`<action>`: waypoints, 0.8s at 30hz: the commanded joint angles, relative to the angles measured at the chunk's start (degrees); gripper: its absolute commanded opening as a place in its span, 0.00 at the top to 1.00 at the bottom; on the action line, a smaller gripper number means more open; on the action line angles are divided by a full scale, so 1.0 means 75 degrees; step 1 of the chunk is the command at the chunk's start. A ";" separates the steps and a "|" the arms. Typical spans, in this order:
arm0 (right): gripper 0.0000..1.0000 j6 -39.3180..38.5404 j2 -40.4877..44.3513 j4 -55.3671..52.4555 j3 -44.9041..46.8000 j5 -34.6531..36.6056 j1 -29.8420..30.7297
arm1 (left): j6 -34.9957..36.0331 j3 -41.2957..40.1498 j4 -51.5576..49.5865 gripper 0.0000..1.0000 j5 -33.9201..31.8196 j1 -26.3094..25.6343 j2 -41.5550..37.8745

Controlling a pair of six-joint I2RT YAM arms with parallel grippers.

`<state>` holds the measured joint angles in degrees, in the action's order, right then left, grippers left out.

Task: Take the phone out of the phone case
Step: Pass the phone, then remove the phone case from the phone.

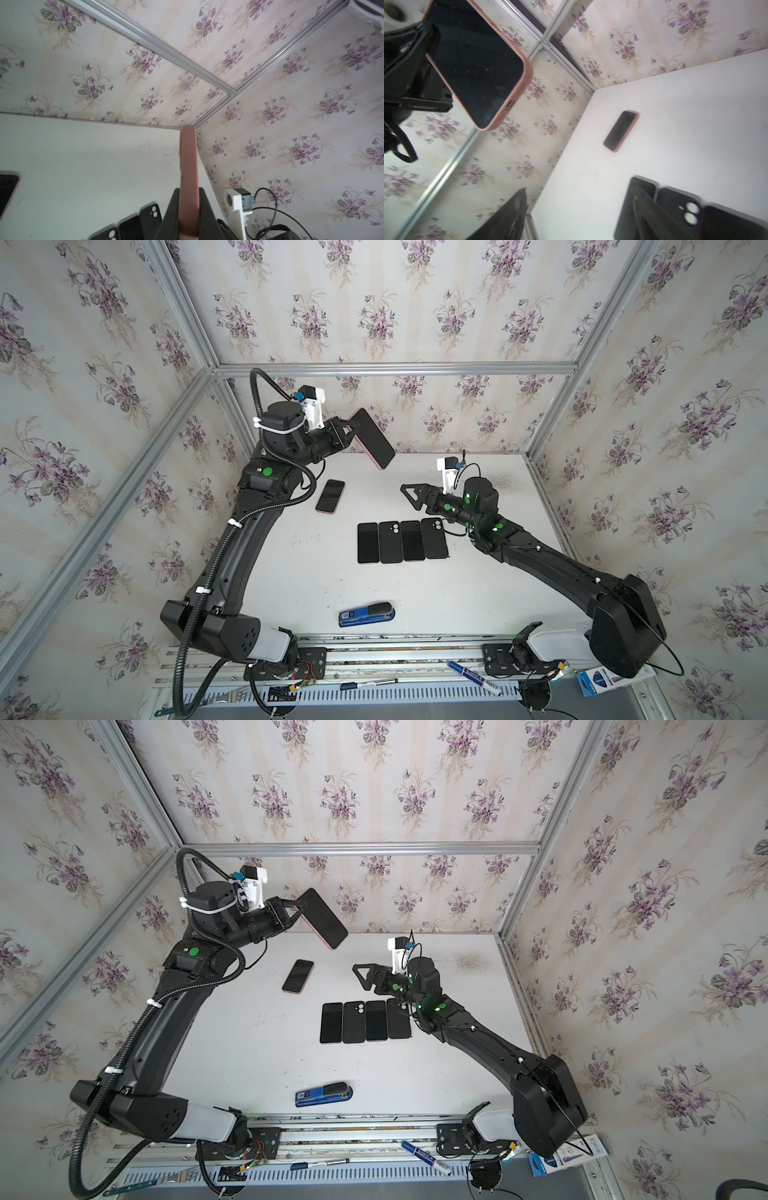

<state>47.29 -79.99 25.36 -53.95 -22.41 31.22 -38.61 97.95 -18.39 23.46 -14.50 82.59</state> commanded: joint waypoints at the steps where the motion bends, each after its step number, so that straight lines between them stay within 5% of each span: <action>1: 0.25 0.1451 -0.0433 0.2848 -0.0300 -0.0789 0.0008 | -0.0703 -0.0108 0.1482 1.00 0.0029 0.0035 -0.0147; 24: 0.51 0.2918 -0.2035 0.5279 -0.1700 -0.1011 0.0079 | -0.2047 -0.1090 0.3249 1.00 0.0386 0.0094 -0.0465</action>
<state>67.29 -94.80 60.84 -65.63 -29.65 31.75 -52.40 89.71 0.67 25.65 -13.82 79.55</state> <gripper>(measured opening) 0.498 0.124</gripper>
